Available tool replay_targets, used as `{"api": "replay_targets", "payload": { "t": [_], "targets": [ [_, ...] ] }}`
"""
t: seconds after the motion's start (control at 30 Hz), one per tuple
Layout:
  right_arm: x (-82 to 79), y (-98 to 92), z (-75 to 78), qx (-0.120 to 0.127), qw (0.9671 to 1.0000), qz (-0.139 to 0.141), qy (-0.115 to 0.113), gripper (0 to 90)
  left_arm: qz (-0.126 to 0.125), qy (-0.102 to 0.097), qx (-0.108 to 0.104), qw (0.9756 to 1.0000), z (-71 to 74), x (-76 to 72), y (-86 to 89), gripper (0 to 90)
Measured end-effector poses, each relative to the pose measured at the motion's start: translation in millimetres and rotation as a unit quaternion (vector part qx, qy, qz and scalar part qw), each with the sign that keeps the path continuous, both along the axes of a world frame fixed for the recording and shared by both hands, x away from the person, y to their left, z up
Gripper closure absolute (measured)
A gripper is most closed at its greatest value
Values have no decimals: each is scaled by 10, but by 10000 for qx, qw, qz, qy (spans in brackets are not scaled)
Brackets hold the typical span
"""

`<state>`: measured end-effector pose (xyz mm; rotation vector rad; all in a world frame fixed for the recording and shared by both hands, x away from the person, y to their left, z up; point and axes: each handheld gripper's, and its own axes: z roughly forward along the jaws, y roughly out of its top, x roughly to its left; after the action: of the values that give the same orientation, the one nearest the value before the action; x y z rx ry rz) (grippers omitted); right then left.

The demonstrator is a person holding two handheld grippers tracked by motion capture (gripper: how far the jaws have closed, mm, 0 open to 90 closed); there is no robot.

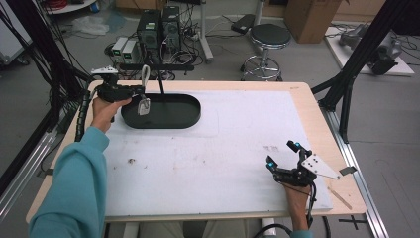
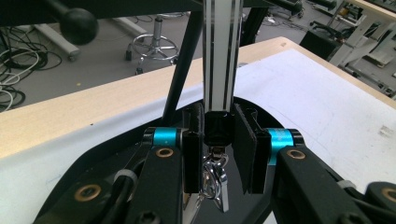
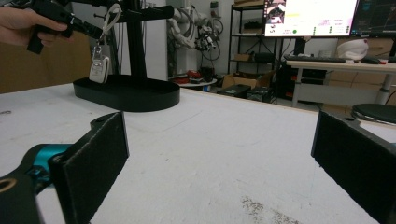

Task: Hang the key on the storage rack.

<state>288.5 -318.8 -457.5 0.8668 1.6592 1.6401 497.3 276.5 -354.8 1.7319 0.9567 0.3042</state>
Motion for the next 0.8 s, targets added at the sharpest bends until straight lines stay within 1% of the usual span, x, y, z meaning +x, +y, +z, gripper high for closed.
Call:
{"api": "replay_targets", "payload": {
  "t": [0.07,0.23,0.3,0.6,0.63,0.7,0.73,0.77,0.8],
  "targets": [
    [0,0,0,-2,10000,0,-2,35,23,-22,0,10000,-7,4,-13,738],
    [2,-1,-1,-10,10000,-12,-31,34,35,-7,-124,9999,-40,21,-23,737],
    [2,-1,-1,-3,10000,-13,-29,35,49,-29,-115,9999,-46,21,-26,737],
    [-2,0,0,-14,10000,0,-21,34,224,71,-368,9990,-109,55,-49,727],
    [-4,2,0,-5,10000,4,-10,35,219,68,-351,9991,-114,59,-56,727],
    [-3,1,-1,-12,10000,0,-18,34,286,47,-317,9991,-123,63,-73,723],
    [-3,1,0,-9,10000,0,-21,34,316,73,-327,9989,-127,68,-79,723],
    [-3,0,-1,-19,10000,1,-17,34,382,107,-272,9988,-133,72,-80,724],
    [-4,0,-1,-18,10000,0,-20,34,434,129,-283,9986,-144,78,-74,724]
  ]
}}
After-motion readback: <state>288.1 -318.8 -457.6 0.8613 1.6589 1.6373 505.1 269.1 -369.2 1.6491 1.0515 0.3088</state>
